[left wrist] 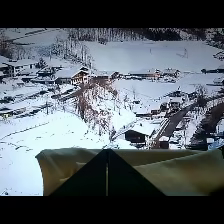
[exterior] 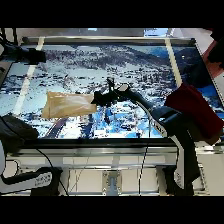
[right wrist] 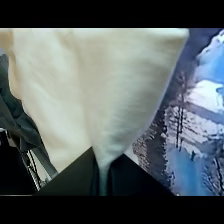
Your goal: Fold the shirts.
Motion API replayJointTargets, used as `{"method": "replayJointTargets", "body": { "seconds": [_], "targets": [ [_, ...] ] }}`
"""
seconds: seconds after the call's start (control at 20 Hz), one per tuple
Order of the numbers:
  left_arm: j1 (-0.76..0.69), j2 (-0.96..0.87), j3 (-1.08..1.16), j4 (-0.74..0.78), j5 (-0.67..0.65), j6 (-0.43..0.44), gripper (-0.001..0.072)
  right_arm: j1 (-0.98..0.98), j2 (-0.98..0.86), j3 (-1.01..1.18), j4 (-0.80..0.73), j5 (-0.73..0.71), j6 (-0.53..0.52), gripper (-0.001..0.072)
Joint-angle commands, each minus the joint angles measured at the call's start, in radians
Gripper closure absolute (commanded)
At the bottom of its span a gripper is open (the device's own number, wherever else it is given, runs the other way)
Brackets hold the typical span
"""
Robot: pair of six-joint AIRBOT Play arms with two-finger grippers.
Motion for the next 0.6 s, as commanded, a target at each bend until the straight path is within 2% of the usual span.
{"method": "replayJointTargets", "body": {
  "seconds": [0.0, 0.1, 0.3, 0.55],
  "targets": [
    [0.001, 0.0, 0.0, 0.004, -0.014, 0.027, 0.0694, -0.017, 0.005, 0.0, 0.171, -0.048, -0.149, 0.0685],
    [0.001, 0.0, 0.0, 0.024, -0.029, 0.042, 0.0693, -0.07, 0.037, 0.0, 0.221, -0.046, -0.233, 0.0686],
    [0.002, 0.0, 0.0, 0.05, -0.023, 0.041, 0.0694, -0.245, 0.175, 0.0, 0.092, -0.014, -0.233, 0.0686],
    [0.001, 0.0, 0.0, 0.047, 0.0, 0.038, 0.0694, -0.547, 0.403, 0.0, -0.31, 0.185, -0.013, 0.0687]
  ]
}}
